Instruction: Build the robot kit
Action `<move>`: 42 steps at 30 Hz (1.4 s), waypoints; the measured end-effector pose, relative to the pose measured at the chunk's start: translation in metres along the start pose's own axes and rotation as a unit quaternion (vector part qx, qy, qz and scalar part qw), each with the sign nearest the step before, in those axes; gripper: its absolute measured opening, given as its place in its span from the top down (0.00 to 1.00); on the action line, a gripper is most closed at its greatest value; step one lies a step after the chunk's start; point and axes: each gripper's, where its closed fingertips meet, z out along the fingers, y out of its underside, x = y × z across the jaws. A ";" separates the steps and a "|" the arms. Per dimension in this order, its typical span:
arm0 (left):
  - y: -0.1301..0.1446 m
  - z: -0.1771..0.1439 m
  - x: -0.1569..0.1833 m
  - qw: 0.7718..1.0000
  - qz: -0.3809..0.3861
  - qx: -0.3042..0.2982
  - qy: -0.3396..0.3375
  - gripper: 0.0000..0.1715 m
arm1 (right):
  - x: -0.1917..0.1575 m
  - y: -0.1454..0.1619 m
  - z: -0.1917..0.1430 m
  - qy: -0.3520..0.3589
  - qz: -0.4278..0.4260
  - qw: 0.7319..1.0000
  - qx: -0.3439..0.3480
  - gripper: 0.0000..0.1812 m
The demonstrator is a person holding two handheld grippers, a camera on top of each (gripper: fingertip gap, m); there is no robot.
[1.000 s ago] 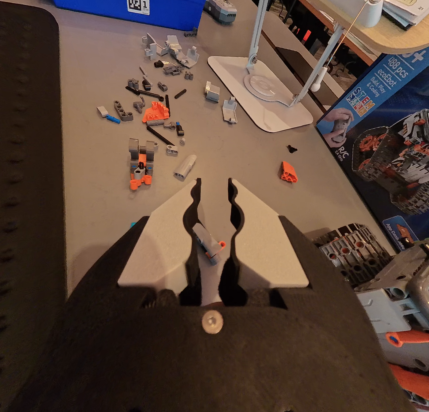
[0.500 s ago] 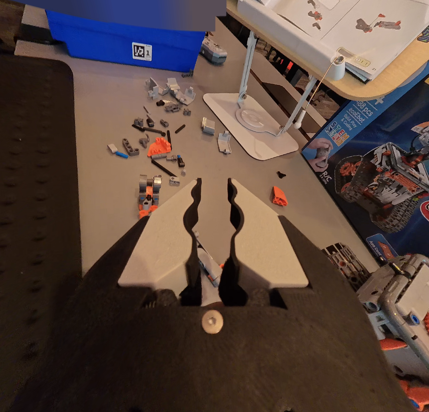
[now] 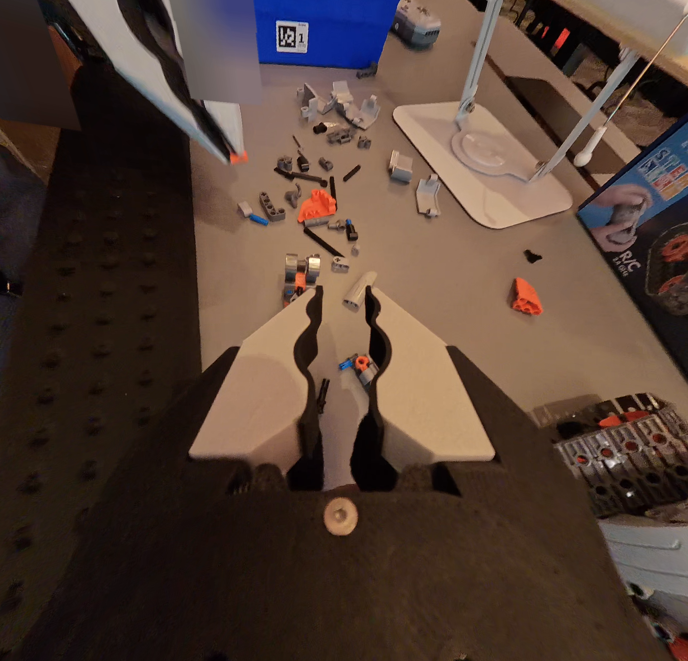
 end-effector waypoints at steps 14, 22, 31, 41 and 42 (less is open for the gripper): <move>0.016 0.060 0.032 0.997 -0.051 -0.023 0.043 0.88 | -0.034 0.020 0.010 -0.065 -0.017 0.997 -0.041 0.89; 0.020 0.065 0.036 0.990 -0.111 -0.038 0.080 0.92 | -0.034 0.021 0.006 -0.063 -0.020 0.997 -0.040 0.89; 0.015 0.072 0.034 0.989 -0.122 -0.028 0.079 0.96 | -0.039 0.022 0.010 -0.071 -0.030 0.996 -0.043 0.89; -0.001 0.060 0.026 0.994 -0.093 0.022 0.057 0.97 | -0.059 0.006 0.018 -0.070 -0.109 0.991 -0.022 0.90; -0.002 0.059 0.024 0.994 -0.091 0.024 0.052 0.97 | -0.059 0.006 0.020 -0.064 -0.119 0.991 -0.024 0.90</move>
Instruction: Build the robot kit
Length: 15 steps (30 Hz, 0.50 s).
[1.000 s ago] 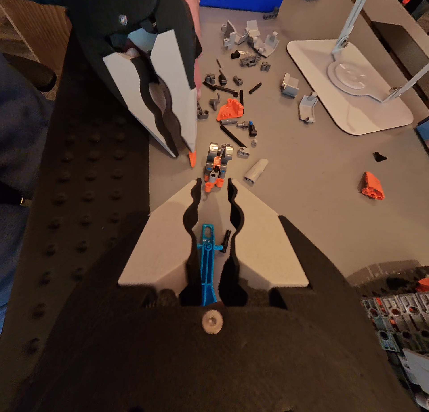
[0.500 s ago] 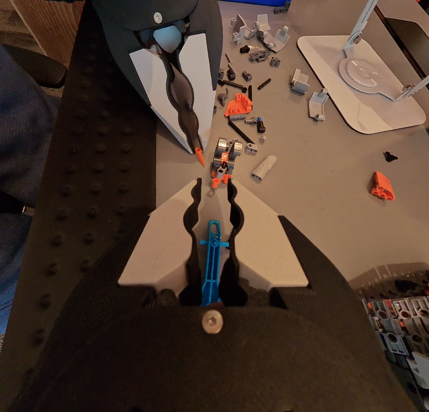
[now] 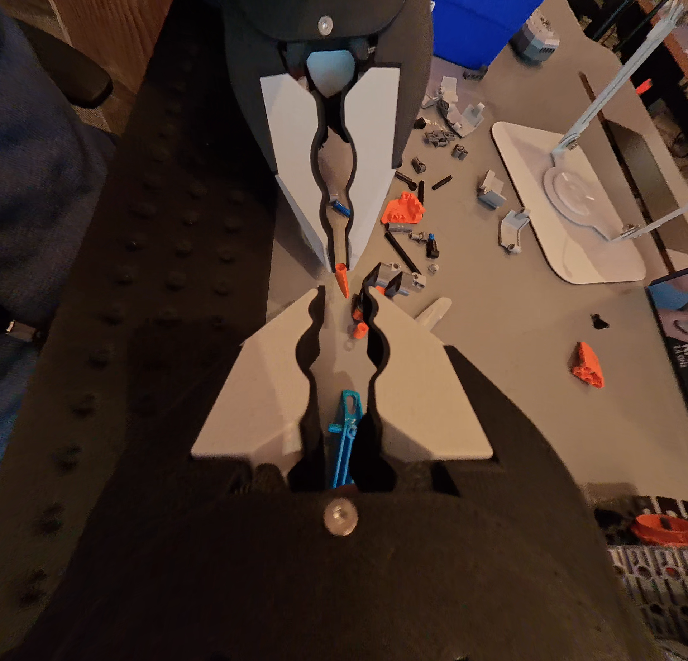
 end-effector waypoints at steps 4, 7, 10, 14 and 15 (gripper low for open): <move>-0.011 -0.005 -0.004 1.000 0.015 0.024 -0.006 0.97 | -0.001 -0.001 0.003 0.004 -0.017 1.000 -0.001 0.90; -0.018 -0.009 -0.006 0.999 0.020 0.037 -0.011 0.97 | -0.003 -0.005 0.002 -0.001 -0.019 1.000 0.013 0.91; -0.022 -0.010 -0.010 0.999 0.026 0.043 -0.020 0.97 | -0.002 -0.003 0.003 -0.004 -0.016 1.000 0.012 0.91; -0.026 -0.010 -0.011 0.998 0.041 0.052 -0.022 0.97 | -0.001 -0.001 0.003 -0.001 -0.018 1.000 0.011 0.95; -0.027 -0.010 -0.010 0.997 0.043 0.053 -0.021 0.97 | -0.001 -0.001 0.003 -0.002 -0.018 1.000 0.011 0.96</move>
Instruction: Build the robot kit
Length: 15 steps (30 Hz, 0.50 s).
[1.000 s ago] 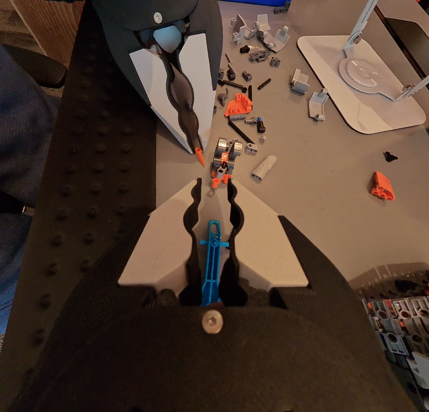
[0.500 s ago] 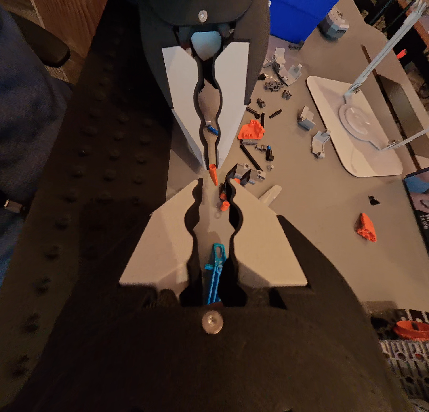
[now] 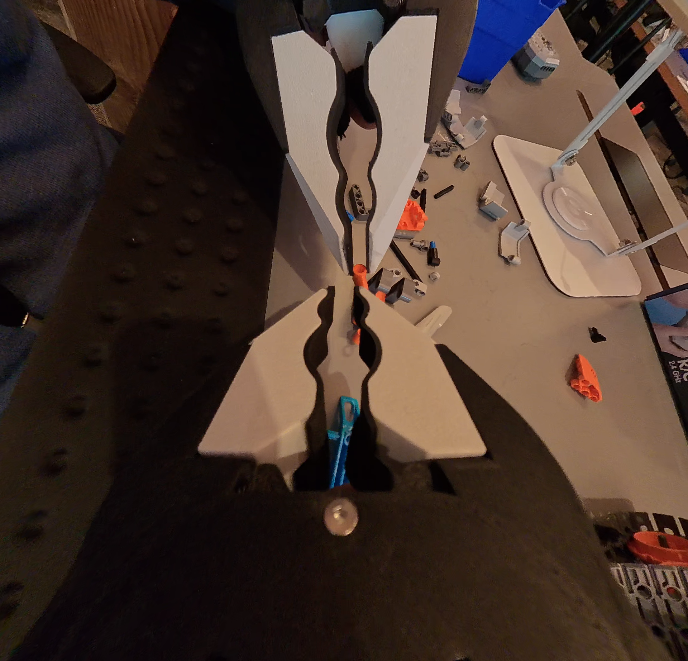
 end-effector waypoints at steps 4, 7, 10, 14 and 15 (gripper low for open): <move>-0.003 -0.001 -0.002 1.000 0.011 0.006 -0.004 0.97 | 0.000 -0.001 -0.001 0.001 0.000 1.000 0.004 0.95; -0.005 -0.001 -0.004 1.000 0.016 0.010 -0.002 0.97 | 0.002 -0.002 -0.003 0.006 0.002 1.000 0.006 0.95; -0.006 -0.001 -0.007 1.000 0.027 0.012 -0.003 0.97 | 0.006 -0.002 -0.005 0.015 0.007 1.000 0.009 0.96; -0.008 -0.002 -0.011 0.999 0.034 0.018 -0.006 0.97 | 0.011 -0.002 -0.009 0.023 0.010 1.000 0.015 0.94; -0.008 -0.002 -0.012 0.999 0.034 0.021 -0.007 0.97 | 0.013 -0.002 -0.010 0.028 0.011 0.999 0.017 0.94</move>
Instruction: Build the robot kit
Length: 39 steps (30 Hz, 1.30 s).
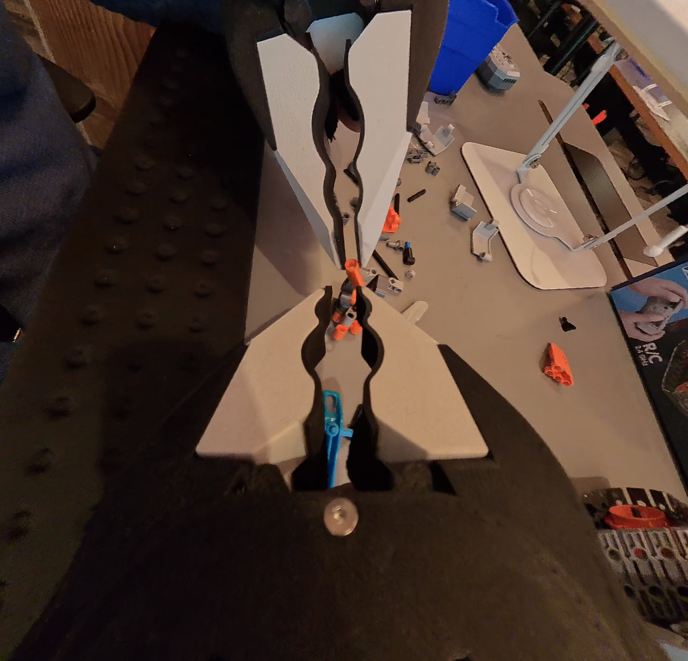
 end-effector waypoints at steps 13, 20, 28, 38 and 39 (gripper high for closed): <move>-0.008 0.001 0.002 1.000 0.015 0.024 0.001 0.97 | 0.004 0.003 0.000 0.008 0.002 1.000 -0.006 0.96; -0.011 -0.001 0.004 0.999 0.023 0.036 0.008 0.97 | 0.002 0.002 0.001 0.006 -0.005 1.000 -0.003 0.97; -0.013 -0.003 0.003 0.999 0.028 0.046 0.007 0.97 | 0.002 -0.001 -0.001 0.002 0.000 1.000 0.010 0.98; -0.012 -0.004 -0.005 0.998 0.018 0.059 -0.006 0.97 | 0.009 -0.005 -0.004 0.014 0.017 0.999 0.027 0.99; -0.011 -0.004 -0.006 0.998 0.015 0.060 -0.007 0.97 | 0.009 -0.005 -0.003 0.015 0.019 0.999 0.025 0.99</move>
